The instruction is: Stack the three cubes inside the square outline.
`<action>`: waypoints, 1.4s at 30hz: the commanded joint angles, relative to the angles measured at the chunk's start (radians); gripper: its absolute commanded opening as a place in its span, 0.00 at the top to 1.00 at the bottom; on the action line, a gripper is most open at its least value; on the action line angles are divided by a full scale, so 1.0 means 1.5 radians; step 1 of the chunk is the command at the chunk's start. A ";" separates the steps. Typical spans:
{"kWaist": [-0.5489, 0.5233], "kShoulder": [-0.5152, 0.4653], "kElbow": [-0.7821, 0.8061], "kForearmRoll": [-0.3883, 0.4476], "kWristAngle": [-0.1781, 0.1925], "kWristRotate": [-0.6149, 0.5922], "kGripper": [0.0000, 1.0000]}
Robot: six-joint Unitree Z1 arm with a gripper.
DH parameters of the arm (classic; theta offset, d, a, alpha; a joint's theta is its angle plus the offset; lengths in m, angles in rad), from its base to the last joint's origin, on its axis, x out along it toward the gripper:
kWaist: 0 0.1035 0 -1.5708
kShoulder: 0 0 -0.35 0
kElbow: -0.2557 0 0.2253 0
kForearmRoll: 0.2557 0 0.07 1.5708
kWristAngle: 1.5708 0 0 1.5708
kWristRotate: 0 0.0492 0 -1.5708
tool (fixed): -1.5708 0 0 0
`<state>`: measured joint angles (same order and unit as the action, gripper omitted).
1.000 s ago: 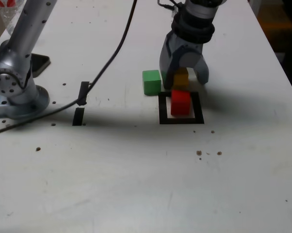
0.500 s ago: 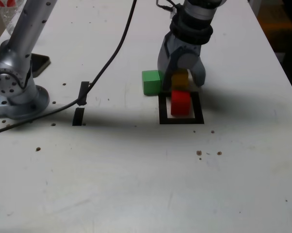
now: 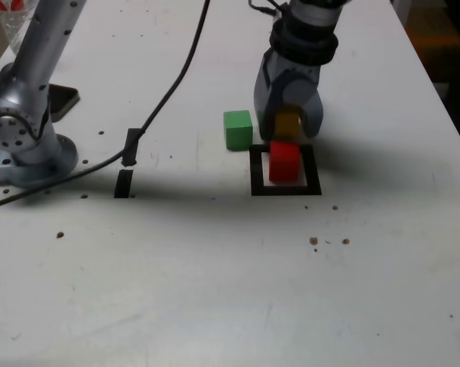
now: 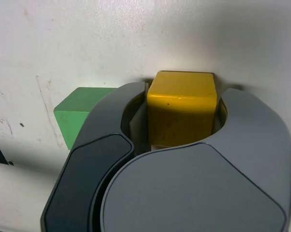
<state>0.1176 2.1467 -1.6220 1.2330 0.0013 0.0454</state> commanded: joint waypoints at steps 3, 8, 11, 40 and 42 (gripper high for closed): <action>0.005 -0.025 0.001 0.003 0.008 0.009 0.82; 0.005 -0.054 -0.001 0.010 0.012 0.018 0.82; 0.002 -0.073 -0.004 0.019 0.012 0.022 0.82; -0.200 -0.132 -0.016 0.093 -0.027 -0.065 0.82; -0.202 -0.127 -0.014 0.088 -0.028 -0.065 0.82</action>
<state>-0.1835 1.9489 -1.6459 1.3695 -0.0395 -0.0507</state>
